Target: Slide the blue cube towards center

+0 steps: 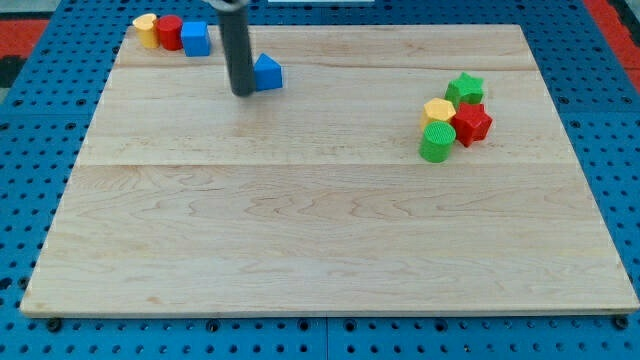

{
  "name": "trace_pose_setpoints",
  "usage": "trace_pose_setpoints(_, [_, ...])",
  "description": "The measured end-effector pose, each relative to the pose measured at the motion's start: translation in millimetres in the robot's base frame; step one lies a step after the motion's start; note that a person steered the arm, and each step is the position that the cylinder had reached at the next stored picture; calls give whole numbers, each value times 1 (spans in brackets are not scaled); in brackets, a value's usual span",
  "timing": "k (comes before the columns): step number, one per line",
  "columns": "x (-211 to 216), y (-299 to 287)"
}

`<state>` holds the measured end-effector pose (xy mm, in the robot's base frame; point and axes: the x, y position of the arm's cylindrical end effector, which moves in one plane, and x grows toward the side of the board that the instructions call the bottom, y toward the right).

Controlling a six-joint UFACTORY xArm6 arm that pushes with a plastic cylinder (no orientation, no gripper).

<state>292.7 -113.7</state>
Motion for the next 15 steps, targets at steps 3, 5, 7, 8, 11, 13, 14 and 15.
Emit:
trace_pose_setpoints(3, [14, 156])
trace_pose_setpoints(5, [24, 225])
trace_pose_setpoints(7, [-75, 83])
trace_pose_setpoints(8, [-101, 46])
trace_pose_setpoints(11, [-77, -73])
trace_pose_setpoints(13, [-27, -74])
trace_pose_setpoints(14, [-39, -120])
trace_pose_setpoints(15, [15, -82])
